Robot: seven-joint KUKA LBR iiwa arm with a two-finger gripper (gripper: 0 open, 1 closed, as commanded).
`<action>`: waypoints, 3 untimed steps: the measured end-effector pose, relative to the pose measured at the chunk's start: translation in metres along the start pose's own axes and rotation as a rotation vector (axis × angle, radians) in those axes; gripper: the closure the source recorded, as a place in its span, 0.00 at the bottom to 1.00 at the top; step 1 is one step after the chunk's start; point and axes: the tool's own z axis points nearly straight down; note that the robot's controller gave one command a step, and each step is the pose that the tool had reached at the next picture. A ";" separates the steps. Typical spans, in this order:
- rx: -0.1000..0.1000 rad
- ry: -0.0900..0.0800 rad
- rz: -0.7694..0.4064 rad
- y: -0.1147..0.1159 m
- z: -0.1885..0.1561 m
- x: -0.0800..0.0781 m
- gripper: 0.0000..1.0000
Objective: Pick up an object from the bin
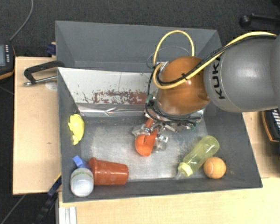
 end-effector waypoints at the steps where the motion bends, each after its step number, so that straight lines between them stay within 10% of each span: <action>1: 0.000 -0.002 -0.001 -0.003 0.002 0.002 1.00; 3: 0.002 -0.007 0.004 -0.011 0.004 0.003 1.00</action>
Offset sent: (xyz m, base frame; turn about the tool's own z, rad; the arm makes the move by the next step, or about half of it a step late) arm 0.0031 -0.0134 -0.0049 -0.0398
